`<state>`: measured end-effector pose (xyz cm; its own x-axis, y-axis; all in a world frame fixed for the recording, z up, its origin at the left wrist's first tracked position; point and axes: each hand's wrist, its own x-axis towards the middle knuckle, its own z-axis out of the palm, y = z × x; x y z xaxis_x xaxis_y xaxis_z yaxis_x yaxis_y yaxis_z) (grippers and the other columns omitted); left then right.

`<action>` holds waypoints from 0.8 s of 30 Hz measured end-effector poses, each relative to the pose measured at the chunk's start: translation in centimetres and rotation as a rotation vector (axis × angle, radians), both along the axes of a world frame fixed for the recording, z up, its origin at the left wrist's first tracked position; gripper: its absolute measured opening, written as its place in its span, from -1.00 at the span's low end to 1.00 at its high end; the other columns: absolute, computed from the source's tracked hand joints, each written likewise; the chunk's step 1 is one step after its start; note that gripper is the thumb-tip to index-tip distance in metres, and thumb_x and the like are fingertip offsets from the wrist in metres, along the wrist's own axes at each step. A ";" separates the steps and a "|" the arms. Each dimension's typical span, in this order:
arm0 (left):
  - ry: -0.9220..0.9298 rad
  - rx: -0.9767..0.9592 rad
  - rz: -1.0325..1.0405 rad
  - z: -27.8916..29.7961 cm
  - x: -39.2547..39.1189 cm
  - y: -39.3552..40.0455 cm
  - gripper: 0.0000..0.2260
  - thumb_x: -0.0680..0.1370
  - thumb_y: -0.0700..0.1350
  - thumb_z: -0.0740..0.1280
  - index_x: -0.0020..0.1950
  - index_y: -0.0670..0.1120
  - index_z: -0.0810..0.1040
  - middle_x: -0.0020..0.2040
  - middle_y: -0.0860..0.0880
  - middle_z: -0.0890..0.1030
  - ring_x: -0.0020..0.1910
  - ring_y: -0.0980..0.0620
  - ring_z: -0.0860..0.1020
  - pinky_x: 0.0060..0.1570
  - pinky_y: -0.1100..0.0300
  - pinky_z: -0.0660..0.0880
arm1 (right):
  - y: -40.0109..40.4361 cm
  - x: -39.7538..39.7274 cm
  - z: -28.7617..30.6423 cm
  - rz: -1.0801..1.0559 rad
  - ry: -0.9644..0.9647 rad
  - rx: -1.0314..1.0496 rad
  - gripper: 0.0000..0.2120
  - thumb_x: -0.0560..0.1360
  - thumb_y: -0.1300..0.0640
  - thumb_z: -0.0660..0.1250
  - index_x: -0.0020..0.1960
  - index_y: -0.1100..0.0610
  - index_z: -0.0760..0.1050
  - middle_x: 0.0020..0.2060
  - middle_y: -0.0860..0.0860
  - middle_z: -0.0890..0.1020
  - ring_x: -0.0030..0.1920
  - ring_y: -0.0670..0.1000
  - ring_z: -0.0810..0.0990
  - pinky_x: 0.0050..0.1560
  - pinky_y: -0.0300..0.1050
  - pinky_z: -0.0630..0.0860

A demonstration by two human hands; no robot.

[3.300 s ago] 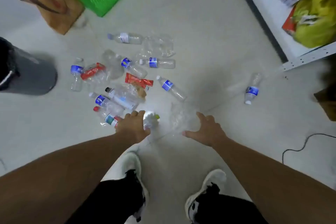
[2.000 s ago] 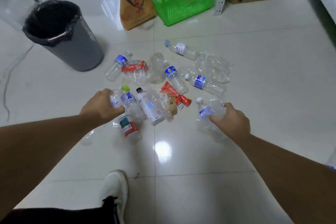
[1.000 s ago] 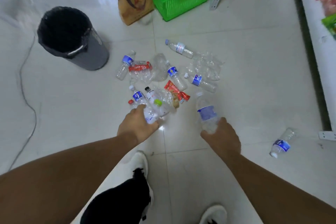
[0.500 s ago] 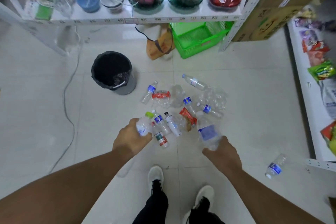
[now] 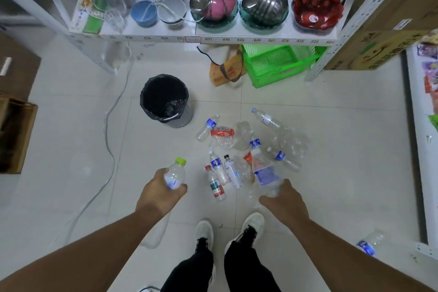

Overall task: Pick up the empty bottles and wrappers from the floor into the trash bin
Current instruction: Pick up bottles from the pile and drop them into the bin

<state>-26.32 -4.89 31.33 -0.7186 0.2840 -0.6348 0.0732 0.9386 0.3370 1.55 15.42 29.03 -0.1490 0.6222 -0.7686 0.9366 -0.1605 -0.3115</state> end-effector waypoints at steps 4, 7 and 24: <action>-0.017 0.040 0.069 2.0 -1.1 1.9 -0.38 0.34 0.28 0.46 0.37 0.18 0.47 -0.07 0.12 0.66 -0.12 0.13 0.62 -0.22 0.19 0.49 | 1.9 -2.5 1.9 0.049 0.021 -0.029 -0.35 0.21 -0.21 0.47 0.24 -0.08 0.37 -0.04 -0.12 0.61 -0.02 0.08 0.63 -0.03 -0.02 0.55; -0.030 0.050 0.059 3.8 -3.1 3.4 -0.36 0.34 0.38 0.41 0.38 0.24 0.44 -0.05 0.14 0.64 -0.12 0.12 0.61 -0.20 0.16 0.48 | 2.8 -5.7 3.5 0.065 0.055 -0.048 -0.28 0.20 -0.26 0.43 0.30 -0.12 0.34 0.02 -0.09 0.61 0.01 0.09 0.62 -0.02 -0.02 0.53; -0.410 0.063 0.251 -5.1 -34.4 10.3 -0.23 0.42 0.16 0.49 0.51 -0.05 0.24 0.03 -0.11 0.61 -0.21 -0.09 0.61 -0.38 0.15 0.51 | 2.6 -40.1 -3.0 -0.180 0.205 -0.176 -0.52 0.39 -0.18 0.55 0.16 -0.05 0.41 -0.08 -0.07 0.64 -0.10 -0.02 0.68 -0.06 -0.01 0.67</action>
<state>-60.74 5.41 26.22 -0.4641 0.1811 -0.8671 -0.3034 0.8872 0.3477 -38.57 17.99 26.01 -0.2114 0.5125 -0.8323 0.8092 -0.3859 -0.4431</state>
